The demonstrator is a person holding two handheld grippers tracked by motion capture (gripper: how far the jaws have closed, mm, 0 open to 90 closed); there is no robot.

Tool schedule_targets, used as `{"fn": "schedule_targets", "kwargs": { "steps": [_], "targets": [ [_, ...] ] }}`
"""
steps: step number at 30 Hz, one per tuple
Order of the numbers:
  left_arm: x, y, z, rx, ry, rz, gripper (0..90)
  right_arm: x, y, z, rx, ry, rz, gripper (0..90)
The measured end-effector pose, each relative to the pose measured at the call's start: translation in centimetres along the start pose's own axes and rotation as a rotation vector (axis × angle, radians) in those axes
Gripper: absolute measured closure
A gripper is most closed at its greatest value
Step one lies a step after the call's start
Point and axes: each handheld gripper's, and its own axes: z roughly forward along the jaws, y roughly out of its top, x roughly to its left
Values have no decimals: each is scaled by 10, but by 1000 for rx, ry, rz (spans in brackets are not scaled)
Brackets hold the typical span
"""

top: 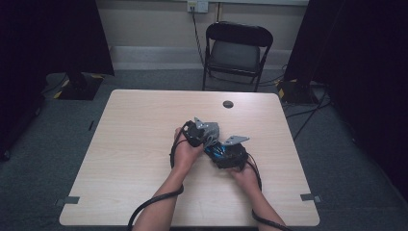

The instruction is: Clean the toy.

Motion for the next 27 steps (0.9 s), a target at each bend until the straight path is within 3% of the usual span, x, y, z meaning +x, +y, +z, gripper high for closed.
{"fn": "schedule_targets", "kwargs": {
  "steps": [15, 27],
  "targets": [
    [13, 0, 6, 11, 38, -1, 800, 0, 0, 0, 0, 0, 0, 241],
    [23, -5, 9, -6, 58, -51, 800, 0, 0, 0, 0, 0, 0, 241]
  ]
}}
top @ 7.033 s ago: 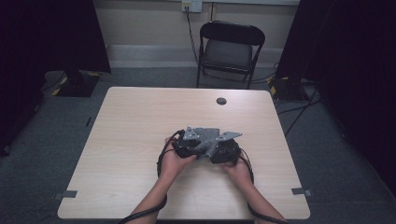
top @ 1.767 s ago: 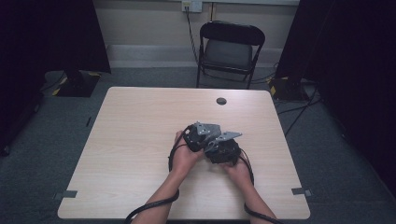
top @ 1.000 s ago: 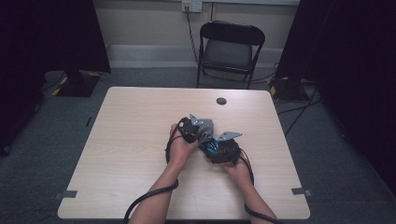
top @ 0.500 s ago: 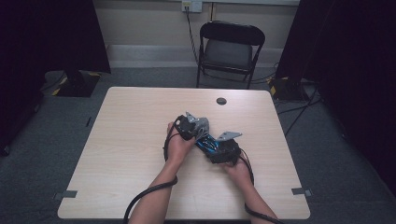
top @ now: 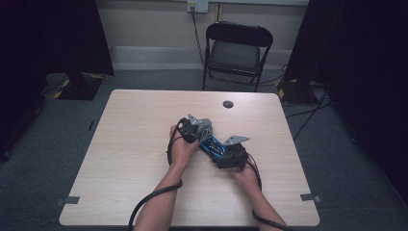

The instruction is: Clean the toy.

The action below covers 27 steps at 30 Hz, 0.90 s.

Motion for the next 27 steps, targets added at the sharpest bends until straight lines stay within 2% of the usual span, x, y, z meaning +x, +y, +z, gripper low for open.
{"fn": "schedule_targets", "kwargs": {
  "steps": [4, 6, 10, 11, 16, 19, 27],
  "targets": [
    [5, -1, 1, 5, 8, -9, 799, 0, 0, 0, 0, 0, 0, 241],
    [7, -3, 2, -1, 12, -33, 799, 0, 0, 0, 0, 0, 0, 241],
    [17, -11, 1, 26, 36, -39, 799, 0, 0, 0, 0, 0, 1, 241],
    [19, -13, 1, 32, 38, -52, 799, 0, 0, 0, 0, 0, 1, 241],
    [23, -21, -1, 29, 33, -69, 799, 0, 0, 0, 0, 0, 1, 241],
    [25, -22, -5, 42, 35, -56, 799, 0, 0, 0, 0, 0, 1, 241],
    [35, -30, -17, 45, 53, -72, 800, 0, 0, 0, 0, 0, 1, 241]
  ]
}}
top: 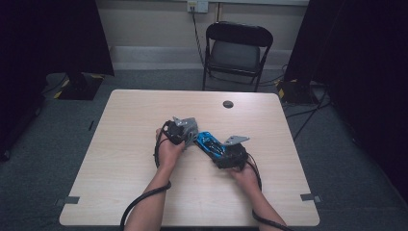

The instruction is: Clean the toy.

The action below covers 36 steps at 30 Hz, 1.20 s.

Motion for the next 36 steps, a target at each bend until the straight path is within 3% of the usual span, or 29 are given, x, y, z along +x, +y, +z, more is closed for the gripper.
{"fn": "schedule_targets", "kwargs": {
  "steps": [6, 10, 17, 21, 26, 32, 36],
  "targets": [
    [8, -3, -12, -15, 4, -9, 800, 0, 0, 0, 0, 0, 0, 241],
    [10, -3, -23, -56, -4, -17, 800, 0, 0, 0, 0, 0, 0, 241],
    [5, 0, -45, -107, -39, 18, 800, 0, 0, 0, 0, 0, 0, 241],
    [-9, 7, -55, -145, -72, 51, 800, 0, 0, 0, 0, 0, 0, 241],
    [-32, 12, -60, -143, -98, 110, 800, 0, 0, 0, 0, 0, 0, 241],
    [-67, 13, -55, -153, -163, 177, 800, 0, 0, 0, 0, 0, 0, 241],
    [-91, 15, -46, -131, -202, 229, 800, 0, 0, 0, -1, -1, 0, 241]
  ]
}}
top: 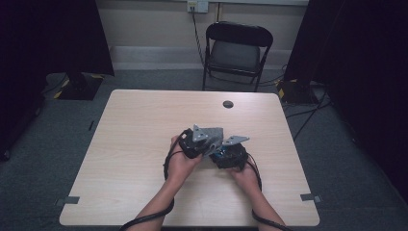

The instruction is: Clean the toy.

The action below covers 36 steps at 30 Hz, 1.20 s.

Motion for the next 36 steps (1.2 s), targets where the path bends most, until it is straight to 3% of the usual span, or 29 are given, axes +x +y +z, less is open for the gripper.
{"fn": "schedule_targets", "kwargs": {
  "steps": [3, 6, 10, 18, 36],
  "targets": [
    [-12, 1, 12, 45, -31, 35, 800, 0, 0, 0, 0, 0, 1, 241],
    [-19, -2, 21, 74, -58, 44, 801, 0, 0, 0, 0, 0, 0, 241],
    [-15, -3, 23, 72, -77, 13, 800, 0, 0, 0, 0, 0, 0, 241],
    [-12, -3, 25, 74, -62, 4, 797, 0, 0, 0, 0, 0, 0, 241],
    [13, 1, 28, 86, -8, -40, 797, 0, 0, 0, 2, 1, -1, 241]
  ]
}}
